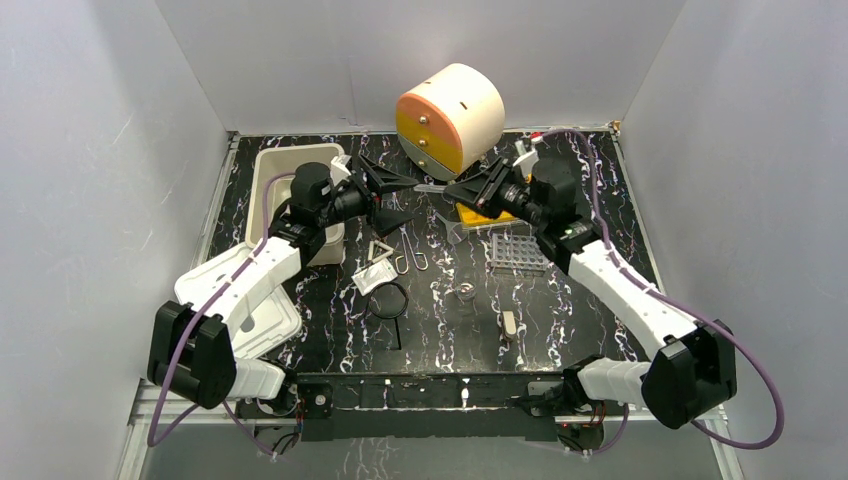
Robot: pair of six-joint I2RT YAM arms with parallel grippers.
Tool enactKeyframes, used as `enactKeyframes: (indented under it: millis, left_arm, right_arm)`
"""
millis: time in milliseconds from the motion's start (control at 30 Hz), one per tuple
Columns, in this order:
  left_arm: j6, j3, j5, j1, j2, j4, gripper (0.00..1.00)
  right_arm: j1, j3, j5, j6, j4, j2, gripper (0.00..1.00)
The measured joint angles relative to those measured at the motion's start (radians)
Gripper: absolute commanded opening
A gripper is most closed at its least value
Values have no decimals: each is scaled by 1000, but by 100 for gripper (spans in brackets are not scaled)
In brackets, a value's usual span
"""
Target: Organize the chemistry lab equipment
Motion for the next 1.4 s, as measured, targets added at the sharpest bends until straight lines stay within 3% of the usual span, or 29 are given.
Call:
enactKeyframes:
  millis: [100, 200, 300, 500, 833, 1400]
  left_arm:
    - [89, 23, 0, 3, 0, -94, 98]
    - [222, 58, -1, 8, 0, -206, 98]
    - [469, 134, 0, 11, -1, -404, 98]
    - [685, 160, -27, 11, -10, -599, 98]
    - [697, 160, 16, 12, -9, -581, 98]
    - [660, 160, 38, 13, 26, -538, 98]
  right_arm:
    - [-75, 42, -8, -135, -100, 0, 22]
    - [-157, 125, 22, -341, -307, 1, 22]
    - [-177, 225, 149, -566, -592, 13, 22]
    - [-198, 228, 449, -739, -924, 59, 17]
    - [-214, 197, 663, -785, -907, 211, 15]
    - [-284, 187, 631, -816, -840, 255, 17]
